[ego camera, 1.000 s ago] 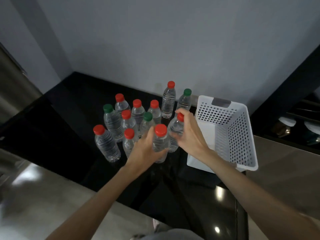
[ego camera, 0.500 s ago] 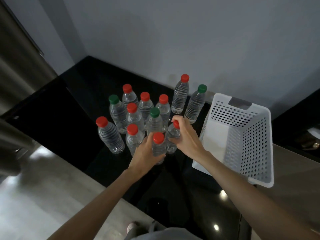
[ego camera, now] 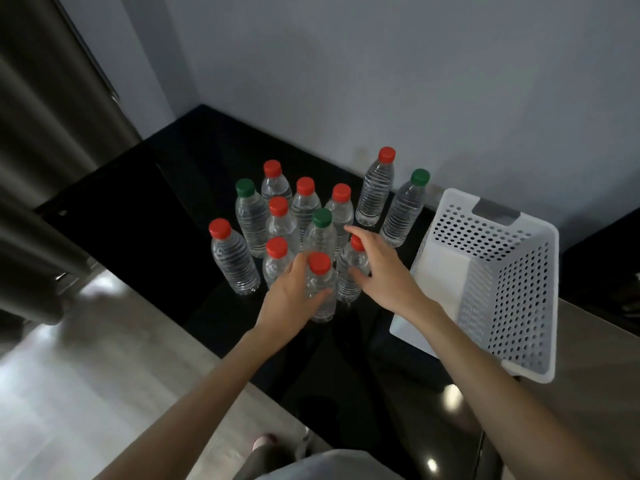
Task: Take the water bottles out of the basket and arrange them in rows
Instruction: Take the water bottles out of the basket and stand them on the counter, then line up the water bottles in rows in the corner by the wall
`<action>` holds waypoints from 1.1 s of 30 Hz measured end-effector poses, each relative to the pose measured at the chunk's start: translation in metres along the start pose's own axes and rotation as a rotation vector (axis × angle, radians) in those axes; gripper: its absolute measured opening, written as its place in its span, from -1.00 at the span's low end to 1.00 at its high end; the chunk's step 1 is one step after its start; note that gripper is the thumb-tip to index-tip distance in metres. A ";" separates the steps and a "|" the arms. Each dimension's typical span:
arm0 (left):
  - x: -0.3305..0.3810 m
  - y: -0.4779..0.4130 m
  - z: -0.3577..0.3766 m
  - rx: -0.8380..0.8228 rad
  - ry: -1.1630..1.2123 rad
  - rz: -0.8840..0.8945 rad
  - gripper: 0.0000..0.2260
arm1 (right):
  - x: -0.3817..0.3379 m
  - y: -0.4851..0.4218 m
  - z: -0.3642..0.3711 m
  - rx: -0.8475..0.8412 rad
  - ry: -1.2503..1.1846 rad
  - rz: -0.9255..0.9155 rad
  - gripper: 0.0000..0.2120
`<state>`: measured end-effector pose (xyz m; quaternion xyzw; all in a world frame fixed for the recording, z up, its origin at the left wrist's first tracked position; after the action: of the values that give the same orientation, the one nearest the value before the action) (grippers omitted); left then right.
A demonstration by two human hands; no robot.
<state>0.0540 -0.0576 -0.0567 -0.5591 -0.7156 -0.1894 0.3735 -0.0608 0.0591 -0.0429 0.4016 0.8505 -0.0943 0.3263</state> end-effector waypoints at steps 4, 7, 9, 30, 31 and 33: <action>0.024 0.003 -0.035 0.058 0.008 0.110 -0.52 | -0.022 0.012 -0.021 0.160 0.055 -0.060 -0.45; 0.040 0.005 -0.070 0.108 0.008 0.193 -0.57 | -0.048 0.020 -0.035 0.263 0.022 -0.077 -0.49; 0.048 0.004 -0.096 0.148 -0.012 0.268 -0.60 | -0.069 0.023 -0.040 0.291 0.001 -0.094 -0.52; -0.054 -0.091 -0.247 -0.117 -0.042 0.473 -0.57 | -0.189 -0.027 0.002 0.556 0.070 0.254 -0.65; -0.056 -0.100 -0.245 -0.140 -0.041 0.479 -0.57 | -0.186 -0.033 0.001 0.545 0.084 0.276 -0.66; -0.058 -0.119 -0.238 -0.191 -0.032 0.485 -0.55 | -0.179 -0.045 0.000 0.514 0.110 0.323 -0.67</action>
<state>0.0238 -0.2954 0.0720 -0.7499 -0.5452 -0.1525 0.3422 -0.0115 -0.0818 0.0658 0.6055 0.7403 -0.2313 0.1784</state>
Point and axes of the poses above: each hand's wrist, its own y-axis away from the middle knuckle, its own z-axis out of the palm, x = y × z, the point moved 7 cm from there along -y, towards the middle knuckle, and after that the axes turned 10 degrees about z, right-handed, at the moved point
